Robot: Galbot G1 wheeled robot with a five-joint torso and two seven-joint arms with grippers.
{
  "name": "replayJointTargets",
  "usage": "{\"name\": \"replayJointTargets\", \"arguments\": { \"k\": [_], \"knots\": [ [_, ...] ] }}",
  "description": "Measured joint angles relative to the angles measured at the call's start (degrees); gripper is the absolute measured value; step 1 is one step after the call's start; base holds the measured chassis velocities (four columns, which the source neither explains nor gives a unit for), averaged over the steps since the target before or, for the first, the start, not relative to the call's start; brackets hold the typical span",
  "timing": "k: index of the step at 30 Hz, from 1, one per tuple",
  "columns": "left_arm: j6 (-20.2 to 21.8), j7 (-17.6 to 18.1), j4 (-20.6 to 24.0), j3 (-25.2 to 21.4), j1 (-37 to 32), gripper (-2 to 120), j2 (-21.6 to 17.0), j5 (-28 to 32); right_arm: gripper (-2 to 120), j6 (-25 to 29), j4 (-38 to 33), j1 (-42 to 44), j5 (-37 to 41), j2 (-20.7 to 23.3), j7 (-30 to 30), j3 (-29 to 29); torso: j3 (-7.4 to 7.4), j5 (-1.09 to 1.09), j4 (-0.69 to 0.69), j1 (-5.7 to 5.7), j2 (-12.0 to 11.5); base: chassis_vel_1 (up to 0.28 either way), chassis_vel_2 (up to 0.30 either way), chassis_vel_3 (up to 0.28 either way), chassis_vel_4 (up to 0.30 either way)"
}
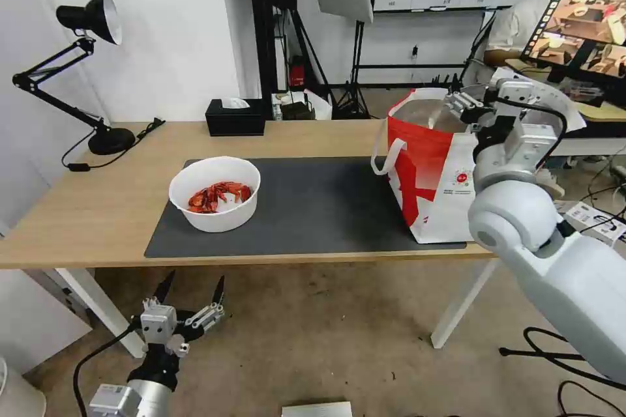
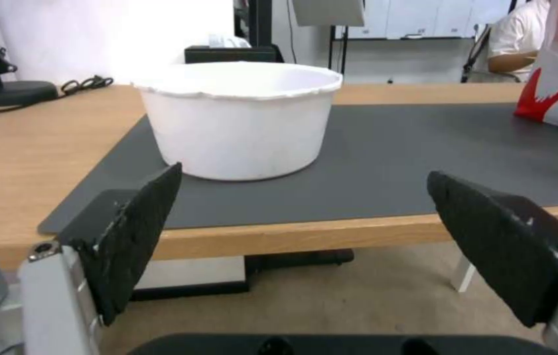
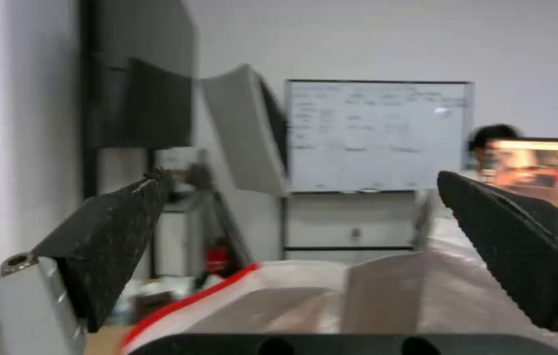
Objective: Pick up the trash from the table and place it into the takeout bag.
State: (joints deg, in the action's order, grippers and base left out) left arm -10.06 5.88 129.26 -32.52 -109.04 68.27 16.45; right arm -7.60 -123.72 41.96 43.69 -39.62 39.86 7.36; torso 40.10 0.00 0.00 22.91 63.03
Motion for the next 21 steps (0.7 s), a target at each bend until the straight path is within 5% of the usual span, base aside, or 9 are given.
{"name": "replayJointTargets", "arguments": {
  "k": [8,21],
  "knots": [
    [-0.1,0.0,-0.5,0.9,0.6,100,0.0,0.1,100,6.3,-6.7,15.1,2.7,3.4,-12.3,6.0,0.00,0.00,-0.02,0.00,0.0,0.000,0.000,0.000,0.000],
    [-0.7,-0.3,-2.9,1.3,1.7,100,-0.8,0.3,100,12.3,-8.5,42.1,-7.0,-6.1,-25.3,13.0,0.00,0.00,0.00,0.00,0.0,0.000,0.000,0.000,0.000]
  ]
}}
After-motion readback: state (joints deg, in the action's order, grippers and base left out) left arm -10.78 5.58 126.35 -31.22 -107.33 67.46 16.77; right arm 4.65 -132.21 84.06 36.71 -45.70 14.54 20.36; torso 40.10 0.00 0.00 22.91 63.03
